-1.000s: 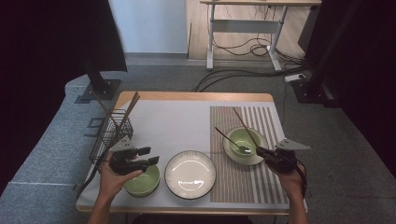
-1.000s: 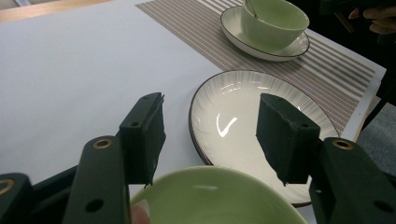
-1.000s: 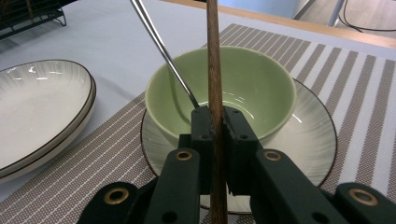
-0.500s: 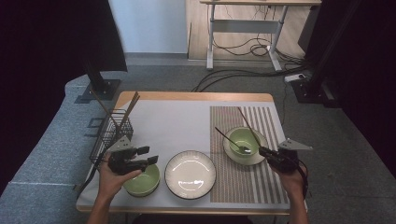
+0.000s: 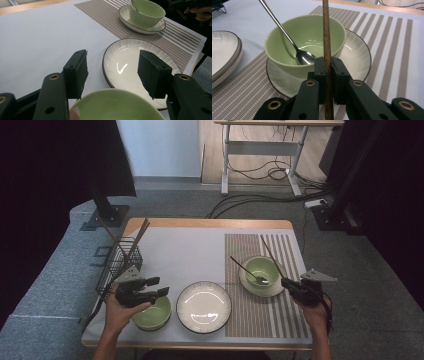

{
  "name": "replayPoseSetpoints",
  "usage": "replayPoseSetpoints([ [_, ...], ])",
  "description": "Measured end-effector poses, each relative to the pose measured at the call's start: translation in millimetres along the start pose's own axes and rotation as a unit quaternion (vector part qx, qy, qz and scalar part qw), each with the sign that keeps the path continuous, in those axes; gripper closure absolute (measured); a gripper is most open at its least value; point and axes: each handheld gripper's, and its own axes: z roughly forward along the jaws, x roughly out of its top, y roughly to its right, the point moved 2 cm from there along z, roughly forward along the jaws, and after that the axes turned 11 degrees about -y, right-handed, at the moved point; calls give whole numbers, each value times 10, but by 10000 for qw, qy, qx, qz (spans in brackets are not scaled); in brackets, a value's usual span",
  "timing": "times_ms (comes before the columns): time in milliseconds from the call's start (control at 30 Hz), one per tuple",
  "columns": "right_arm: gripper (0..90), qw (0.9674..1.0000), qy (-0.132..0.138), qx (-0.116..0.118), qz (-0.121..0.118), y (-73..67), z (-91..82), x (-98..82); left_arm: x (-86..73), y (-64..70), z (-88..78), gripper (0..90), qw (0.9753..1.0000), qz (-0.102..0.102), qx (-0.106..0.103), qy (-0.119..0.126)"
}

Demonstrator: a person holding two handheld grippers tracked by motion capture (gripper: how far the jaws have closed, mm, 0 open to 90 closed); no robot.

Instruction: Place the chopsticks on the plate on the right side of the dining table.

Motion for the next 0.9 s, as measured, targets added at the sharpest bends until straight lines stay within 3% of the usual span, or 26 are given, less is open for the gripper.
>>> replayPoseSetpoints([
  [200,843,9998,-99,-171,82,39,7,-26,-1,2,7,413,10000,2,5,-15],
  [533,842,9992,-181,-243,248,123,47,-92,0,3,10,413,10000,2,-1,-17],
  [900,842,9988,-276,-322,244,132,93,-109,3,2,-19,421,9999,4,53,142],
])
